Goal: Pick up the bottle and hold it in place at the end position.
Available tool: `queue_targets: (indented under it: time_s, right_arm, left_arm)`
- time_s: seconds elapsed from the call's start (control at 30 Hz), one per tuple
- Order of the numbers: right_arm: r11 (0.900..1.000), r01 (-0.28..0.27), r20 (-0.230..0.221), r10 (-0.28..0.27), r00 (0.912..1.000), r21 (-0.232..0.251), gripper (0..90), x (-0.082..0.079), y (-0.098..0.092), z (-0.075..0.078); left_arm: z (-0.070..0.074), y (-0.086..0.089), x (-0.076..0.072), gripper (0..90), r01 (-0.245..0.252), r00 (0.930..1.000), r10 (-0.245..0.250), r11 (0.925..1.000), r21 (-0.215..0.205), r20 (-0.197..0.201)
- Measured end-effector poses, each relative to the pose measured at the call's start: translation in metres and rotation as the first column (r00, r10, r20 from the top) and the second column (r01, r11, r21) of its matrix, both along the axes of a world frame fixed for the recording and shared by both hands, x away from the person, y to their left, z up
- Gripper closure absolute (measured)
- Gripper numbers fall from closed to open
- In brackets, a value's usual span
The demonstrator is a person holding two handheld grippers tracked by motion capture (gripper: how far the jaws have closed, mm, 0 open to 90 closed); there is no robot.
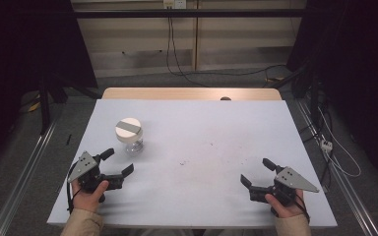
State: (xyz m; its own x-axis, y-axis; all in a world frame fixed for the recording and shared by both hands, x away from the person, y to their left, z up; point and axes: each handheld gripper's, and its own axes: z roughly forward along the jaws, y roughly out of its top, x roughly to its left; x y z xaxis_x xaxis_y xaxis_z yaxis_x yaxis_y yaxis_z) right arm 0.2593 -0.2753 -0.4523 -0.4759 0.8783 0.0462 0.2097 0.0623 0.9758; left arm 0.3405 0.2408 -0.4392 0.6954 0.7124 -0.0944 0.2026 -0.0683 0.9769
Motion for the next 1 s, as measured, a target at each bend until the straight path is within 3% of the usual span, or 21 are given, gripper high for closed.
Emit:
queue_targets:
  time_s: [0.43, 0.7, 0.9, 1.0]
  right_arm:
    - [1.0, 0.002, 0.001, -0.002, 1.0, -0.007, 3.2, 0.0, 0.0, 0.0]
    - [1.0, 0.003, 0.005, -0.003, 1.0, -0.013, 3.4, 0.0, -0.001, 0.0]
    - [1.0, 0.003, 0.004, -0.003, 1.0, -0.002, 3.4, 0.0, 0.0, 0.001]
    - [1.0, 0.003, 0.006, -0.003, 1.0, -0.002, 3.4, 0.001, 0.0, 0.001]
  left_arm:
    - [-0.001, -0.001, 0.004, 2.2, -0.038, 0.9991, 0.038, 0.9993, 0.004, 0.018]
    - [-0.003, -0.002, 0.011, 2.1, -0.087, 0.9962, 0.087, 0.996, 0.017, -0.003]
    - [-0.004, -0.005, 0.021, 2.4, -0.142, 0.9895, 0.143, 0.9896, 0.022, -0.025]
    - [-0.005, -0.008, 0.027, 2.6, -0.152, 0.9875, 0.153, 0.9872, 0.049, -0.035]
